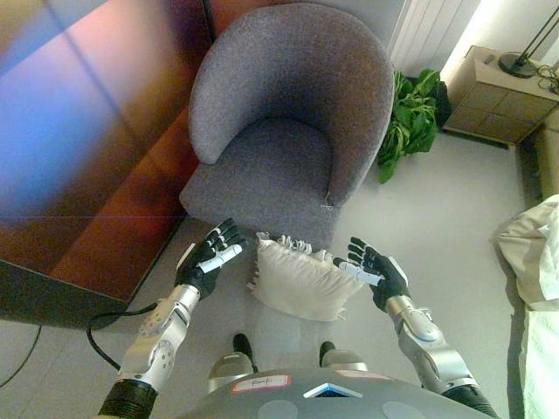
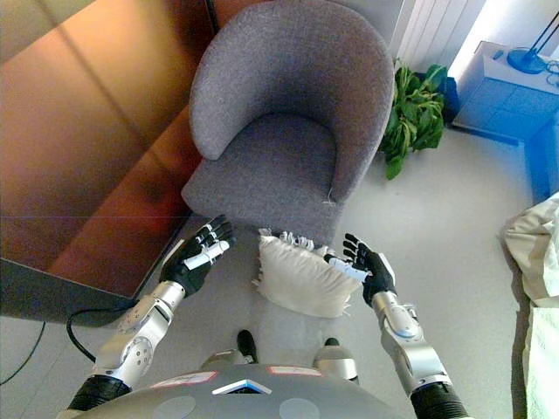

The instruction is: Pick up the pillow and put it on the sofa.

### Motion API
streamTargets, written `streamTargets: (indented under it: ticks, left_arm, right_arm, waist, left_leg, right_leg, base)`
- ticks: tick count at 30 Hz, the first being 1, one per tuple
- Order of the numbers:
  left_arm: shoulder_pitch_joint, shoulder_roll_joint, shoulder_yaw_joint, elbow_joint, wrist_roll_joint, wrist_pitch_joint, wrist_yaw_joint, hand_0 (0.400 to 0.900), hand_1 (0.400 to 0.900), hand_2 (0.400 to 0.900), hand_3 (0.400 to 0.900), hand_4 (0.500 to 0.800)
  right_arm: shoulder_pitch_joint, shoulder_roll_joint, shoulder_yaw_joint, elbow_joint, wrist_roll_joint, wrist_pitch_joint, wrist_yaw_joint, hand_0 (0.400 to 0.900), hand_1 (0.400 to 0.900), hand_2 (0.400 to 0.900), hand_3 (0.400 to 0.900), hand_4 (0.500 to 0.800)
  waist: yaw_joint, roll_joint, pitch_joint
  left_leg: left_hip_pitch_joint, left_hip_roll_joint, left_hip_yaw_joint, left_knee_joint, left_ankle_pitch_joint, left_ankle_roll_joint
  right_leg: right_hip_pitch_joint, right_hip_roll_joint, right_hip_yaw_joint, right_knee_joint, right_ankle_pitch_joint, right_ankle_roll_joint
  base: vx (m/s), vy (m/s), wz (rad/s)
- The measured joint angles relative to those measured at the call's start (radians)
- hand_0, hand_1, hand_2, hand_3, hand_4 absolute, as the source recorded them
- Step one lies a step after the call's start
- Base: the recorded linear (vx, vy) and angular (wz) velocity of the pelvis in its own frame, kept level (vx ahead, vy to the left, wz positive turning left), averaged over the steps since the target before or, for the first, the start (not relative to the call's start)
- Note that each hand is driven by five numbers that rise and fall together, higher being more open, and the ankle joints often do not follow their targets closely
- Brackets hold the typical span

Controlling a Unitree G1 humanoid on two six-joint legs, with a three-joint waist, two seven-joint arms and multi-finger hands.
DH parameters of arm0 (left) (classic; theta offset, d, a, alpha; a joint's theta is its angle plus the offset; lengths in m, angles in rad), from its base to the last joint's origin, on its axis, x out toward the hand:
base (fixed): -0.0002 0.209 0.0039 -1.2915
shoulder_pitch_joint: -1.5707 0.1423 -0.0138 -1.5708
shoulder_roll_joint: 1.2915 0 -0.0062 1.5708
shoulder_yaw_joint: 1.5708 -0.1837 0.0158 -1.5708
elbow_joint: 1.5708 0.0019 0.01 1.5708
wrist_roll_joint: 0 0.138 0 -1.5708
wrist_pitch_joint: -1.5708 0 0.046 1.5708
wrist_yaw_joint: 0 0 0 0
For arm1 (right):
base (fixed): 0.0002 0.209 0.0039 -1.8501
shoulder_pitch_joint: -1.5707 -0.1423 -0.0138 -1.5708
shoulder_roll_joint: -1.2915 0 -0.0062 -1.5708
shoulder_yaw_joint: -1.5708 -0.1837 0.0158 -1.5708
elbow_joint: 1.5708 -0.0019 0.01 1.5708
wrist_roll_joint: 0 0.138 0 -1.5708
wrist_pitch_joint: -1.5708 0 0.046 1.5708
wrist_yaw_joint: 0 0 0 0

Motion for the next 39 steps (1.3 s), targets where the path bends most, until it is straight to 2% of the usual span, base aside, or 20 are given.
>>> streamTargets:
  ticks: [7,12,15,20,25,29,32,35,39]
  left_arm:
    - [0.0,0.001,0.0,0.0,0.023,0.0,-0.009,0.9,0.9,0.9,0.9,0.8]
    - [0.0,0.002,0.0,0.0,0.029,-0.001,-0.016,0.9,0.9,0.9,0.9,0.8]
    - [0.0,0.014,0.0,0.0,0.047,-0.003,-0.027,0.9,0.9,0.9,0.9,0.8]
    - [-0.003,0.054,0.004,-0.002,0.067,-0.005,-0.049,0.9,0.9,0.9,0.9,0.8]
    - [-0.021,0.082,0.001,-0.003,0.073,-0.005,-0.06,0.9,0.9,0.9,0.9,0.8]
    - [-0.136,0.109,-0.047,-0.005,0.079,-0.014,-0.067,0.9,0.9,0.9,0.9,0.8]
    - [-0.216,0.135,-0.065,-0.013,0.079,-0.052,-0.07,0.9,0.9,0.9,0.9,0.8]
    - [-0.315,0.183,-0.089,-0.017,0.078,-0.103,-0.068,0.9,0.9,0.9,0.9,0.8]
    - [-0.372,0.212,-0.089,-0.022,0.075,-0.139,-0.066,0.9,0.9,0.9,0.9,0.8]
  right_arm:
    - [0.0,0.0,0.0,0.0,-0.006,0.0,-0.002,0.9,0.9,0.9,0.9,0.8]
    - [0.0,-0.017,0.0,-0.001,-0.125,0.0,-0.009,0.9,0.9,0.9,0.9,0.8]
    - [0.0,-0.059,0.0,0.0,-0.226,0.003,0.006,0.9,0.9,0.9,0.9,0.8]
    - [-0.003,-0.131,0.001,0.0,-0.381,0.064,0.033,0.9,0.9,0.9,0.9,0.8]
    - [-0.036,-0.163,0.034,0.004,-0.463,0.113,0.033,0.9,0.9,0.9,0.9,0.8]
    - [-0.142,-0.169,0.085,0.064,-0.472,0.124,0.005,0.9,0.9,0.9,0.9,0.8]
    - [-0.239,-0.174,0.107,0.085,-0.473,0.124,-0.014,0.9,0.9,0.9,0.9,0.8]
    - [-0.329,-0.193,0.119,0.087,-0.473,0.118,-0.042,0.9,0.9,0.9,0.9,0.8]
    - [-0.404,-0.209,0.118,0.088,-0.486,0.098,-0.085,0.9,0.9,0.9,0.9,0.8]
  waist:
    - [0.0,0.002,0.001]
    - [0.0,0.002,0.002]
    - [0.0,0.002,0.003]
    - [0.005,-0.002,0.013]
    - [0.008,-0.012,0.032]
    - [0.024,-0.001,0.093]
    - [0.048,0.011,0.17]
    - [0.055,0.016,0.277]
    - [0.057,0.003,0.353]
  left_leg:
    - [0.0,0.0,0.0,0.0,0.0,0.0]
    - [0.0,0.0,0.0,0.0,-0.001,-0.002]
    - [0.0,0.0,0.0,0.0,-0.002,-0.002]
    - [-0.001,0.001,-0.001,0.0,-0.002,-0.003]
    - [-0.024,0.002,-0.008,0.0,0.005,0.001]
    - [-0.094,0.01,-0.024,0.012,0.033,0.007]
    - [-0.169,0.024,-0.032,0.059,0.039,0.011]
    - [-0.244,0.038,-0.059,0.135,0.029,0.011]
    - [-0.341,0.045,-0.075,0.241,0.0,0.011]
  right_leg:
    - [0.0,0.0,0.0,0.0,0.0,0.0]
    - [0.0,0.0,0.001,0.0,-0.001,0.001]
    - [-0.001,0.0,0.001,0.0,-0.001,0.001]
    - [0.0,0.0,0.0,-0.001,-0.001,0.002]
    - [-0.021,0.0,-0.005,0.0,-0.001,0.001]
    - [-0.096,0.011,-0.008,0.026,0.009,-0.01]
    - [-0.165,0.017,-0.01,0.079,0.012,-0.018]
    - [-0.255,0.016,-0.011,0.197,-0.027,-0.031]
    - [-0.395,-0.012,0.001,0.408,-0.112,-0.042]
  base:
    - [0.02,-0.005,-0.02]
    - [0.05,-0.02,-0.01]
    - [0.07,-0.031,0.02]
    - [0.09,-0.047,0.04]
    - [0.01,-0.057,0.01]
    - [-0.12,-0.069,0.02]
    - [-0.11,-0.059,0.07]
    - [-0.07,-0.056,0.05]
    - [-0.11,-0.05,0.11]
